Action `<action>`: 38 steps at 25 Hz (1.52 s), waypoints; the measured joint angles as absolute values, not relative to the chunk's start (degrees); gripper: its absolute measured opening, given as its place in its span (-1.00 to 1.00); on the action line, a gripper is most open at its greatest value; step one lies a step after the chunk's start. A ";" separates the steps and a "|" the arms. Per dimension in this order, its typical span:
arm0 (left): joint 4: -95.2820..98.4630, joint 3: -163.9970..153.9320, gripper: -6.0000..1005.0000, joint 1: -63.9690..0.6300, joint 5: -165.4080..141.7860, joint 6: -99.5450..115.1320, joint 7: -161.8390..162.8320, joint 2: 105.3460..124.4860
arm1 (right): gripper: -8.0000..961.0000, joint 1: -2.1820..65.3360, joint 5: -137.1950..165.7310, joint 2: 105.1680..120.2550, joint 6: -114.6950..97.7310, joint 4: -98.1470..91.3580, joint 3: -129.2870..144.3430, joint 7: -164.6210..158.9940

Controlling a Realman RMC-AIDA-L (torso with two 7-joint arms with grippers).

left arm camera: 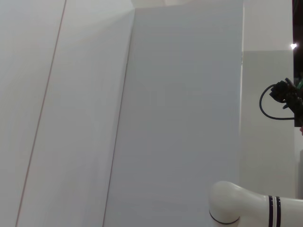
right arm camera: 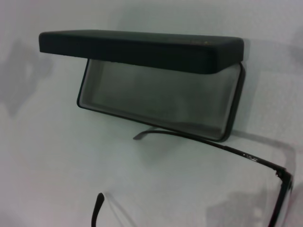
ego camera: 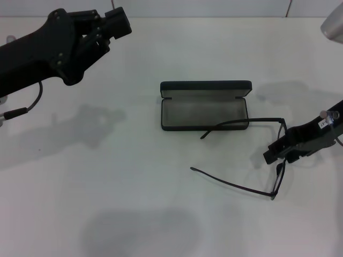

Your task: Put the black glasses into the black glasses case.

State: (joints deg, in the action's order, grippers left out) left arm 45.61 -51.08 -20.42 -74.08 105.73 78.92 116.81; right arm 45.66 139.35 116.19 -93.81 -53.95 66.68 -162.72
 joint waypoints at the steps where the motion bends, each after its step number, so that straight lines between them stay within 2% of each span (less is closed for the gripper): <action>1: 45.61 -51.08 -0.86 -20.41 -74.09 105.74 78.92 116.81 | 0.32 45.62 139.42 116.19 -93.76 -53.95 67.01 -162.71; 5: 45.61 -51.10 -0.86 -20.36 -74.09 105.74 78.92 116.81 | 0.32 45.59 139.68 116.19 -93.47 -53.96 68.28 -162.70; 8: 45.61 -51.12 -0.86 -20.29 -74.10 105.74 78.92 116.84 | 0.03 45.55 139.79 116.19 -92.86 -54.14 70.06 -162.69; 13: 45.17 -51.15 -0.86 -20.30 -74.10 105.73 78.92 116.95 | -0.24 45.50 139.95 116.05 -92.64 -54.89 72.98 -162.68; 30: 43.15 -51.15 -0.86 -20.51 -72.97 106.95 79.55 117.19 | -0.56 36.59 144.78 116.00 -96.88 -72.52 84.37 -162.68; 38: 41.40 -51.16 -0.86 -20.93 -71.22 107.39 79.69 117.38 | -0.59 35.28 147.87 116.05 -96.62 -76.87 86.35 -162.68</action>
State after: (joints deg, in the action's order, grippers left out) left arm 41.40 -51.16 -20.93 -71.23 107.39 79.69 117.38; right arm 35.28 147.87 116.05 -96.62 -76.87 86.35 -162.68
